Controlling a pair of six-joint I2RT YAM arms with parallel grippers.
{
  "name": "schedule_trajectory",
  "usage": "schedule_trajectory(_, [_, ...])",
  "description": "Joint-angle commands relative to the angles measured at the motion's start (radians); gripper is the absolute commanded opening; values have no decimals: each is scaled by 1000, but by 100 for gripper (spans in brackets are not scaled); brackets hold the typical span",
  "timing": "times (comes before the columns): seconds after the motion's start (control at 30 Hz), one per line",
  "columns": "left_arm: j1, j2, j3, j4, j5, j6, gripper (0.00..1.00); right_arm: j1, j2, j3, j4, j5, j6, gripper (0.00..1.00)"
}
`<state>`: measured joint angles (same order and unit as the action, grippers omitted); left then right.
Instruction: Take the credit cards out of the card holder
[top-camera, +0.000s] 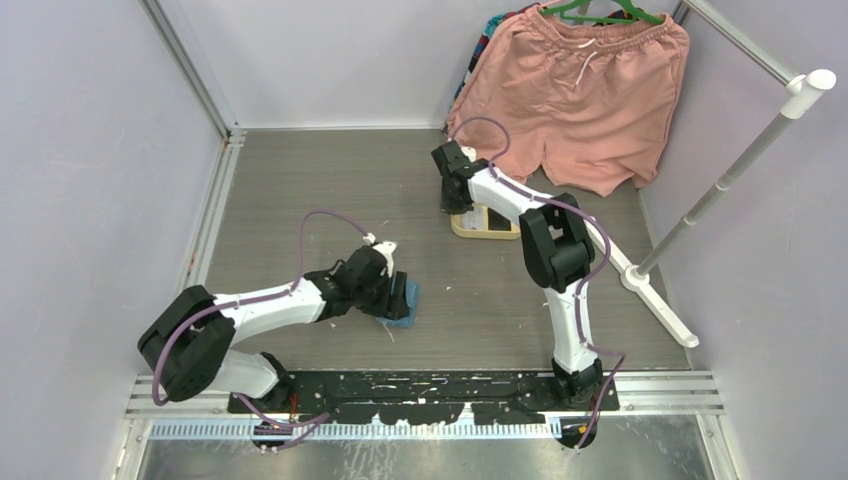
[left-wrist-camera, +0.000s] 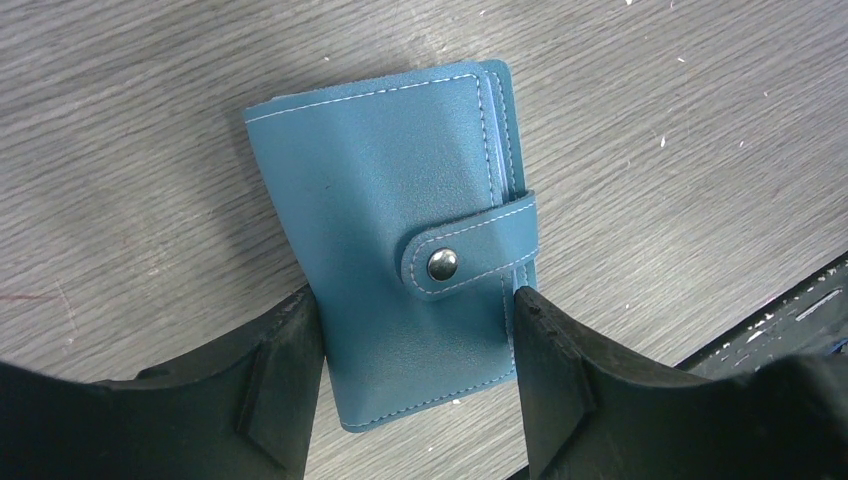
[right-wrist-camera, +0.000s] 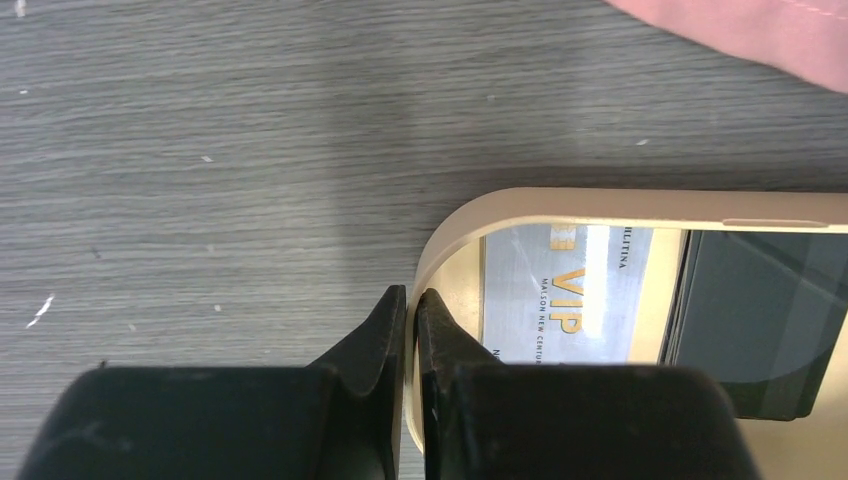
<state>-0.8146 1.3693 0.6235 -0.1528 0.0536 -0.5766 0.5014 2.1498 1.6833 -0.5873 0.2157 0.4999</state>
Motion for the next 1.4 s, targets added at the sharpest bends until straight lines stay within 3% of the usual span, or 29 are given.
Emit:
schedule_trajectory(0.0, [-5,-59,-16,38,-14,-10,60,42,14,73,14,-11,77,7])
schedule_trajectory(0.3, [-5,-77,-34,50,-23,-22,62,112,87,217,-11,-67,108,10])
schedule_trajectory(0.53, [-5,-4,-5,91,-45,-18,65,136,66,302,-42,-62,56,35])
schedule_trajectory(0.77, [-5,129,128,108,-132,55,69,135,-102,296,-55,-24,-23,57])
schedule_trajectory(0.87, [-4,209,215,110,-116,112,70,129,-223,180,-15,3,-53,65])
schedule_trajectory(1.1, [7,372,380,104,-26,271,80,83,-550,-345,139,120,-73,79])
schedule_trajectory(1.27, [85,367,358,214,161,264,98,45,-789,-728,348,-9,-76,89])
schedule_trajectory(1.37, [128,335,345,224,213,267,100,47,-862,-881,435,-127,-76,89])
